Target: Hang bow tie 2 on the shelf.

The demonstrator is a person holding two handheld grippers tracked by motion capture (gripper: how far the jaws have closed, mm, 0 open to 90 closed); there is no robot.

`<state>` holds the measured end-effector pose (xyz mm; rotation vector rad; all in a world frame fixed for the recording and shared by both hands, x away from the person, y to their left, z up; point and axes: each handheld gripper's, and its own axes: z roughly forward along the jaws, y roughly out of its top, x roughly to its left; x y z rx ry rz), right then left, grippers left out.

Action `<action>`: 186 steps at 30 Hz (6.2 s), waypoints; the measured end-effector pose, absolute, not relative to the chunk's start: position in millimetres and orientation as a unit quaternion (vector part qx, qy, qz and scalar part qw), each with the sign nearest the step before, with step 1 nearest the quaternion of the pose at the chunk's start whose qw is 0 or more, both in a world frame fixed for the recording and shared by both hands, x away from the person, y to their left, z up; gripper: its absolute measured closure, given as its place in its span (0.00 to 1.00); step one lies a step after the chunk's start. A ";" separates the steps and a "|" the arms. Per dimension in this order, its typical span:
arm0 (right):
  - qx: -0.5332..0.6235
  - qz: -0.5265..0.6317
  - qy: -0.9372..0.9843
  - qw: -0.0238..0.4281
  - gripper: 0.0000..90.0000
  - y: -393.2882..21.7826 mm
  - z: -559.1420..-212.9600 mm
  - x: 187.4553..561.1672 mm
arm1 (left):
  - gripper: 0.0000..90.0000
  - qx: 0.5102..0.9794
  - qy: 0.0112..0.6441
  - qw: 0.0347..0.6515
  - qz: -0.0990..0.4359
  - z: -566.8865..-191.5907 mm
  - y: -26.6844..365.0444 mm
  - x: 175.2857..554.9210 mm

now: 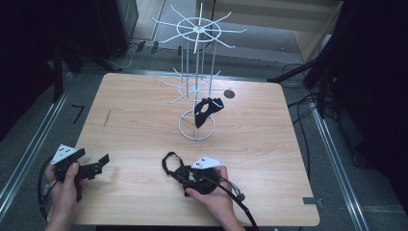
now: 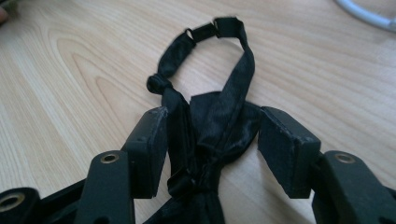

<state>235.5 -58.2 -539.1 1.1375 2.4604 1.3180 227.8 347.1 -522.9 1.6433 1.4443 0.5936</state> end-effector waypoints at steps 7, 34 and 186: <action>0.366 0.422 0.824 0.093 0.56 -54.8 -540.2 232.1 | 0.00 0.657 0.577 0.424 0.238 -522.9 347.1 227.7; 0.355 0.436 0.816 0.134 0.86 -65.3 -528.6 230.9 | 0.00 0.656 0.577 0.424 0.238 -522.8 347.5 227.7; 0.351 0.597 0.654 0.304 0.86 -114.3 -415.3 245.3 | 0.00 0.660 0.574 0.422 0.238 -522.9 346.1 227.8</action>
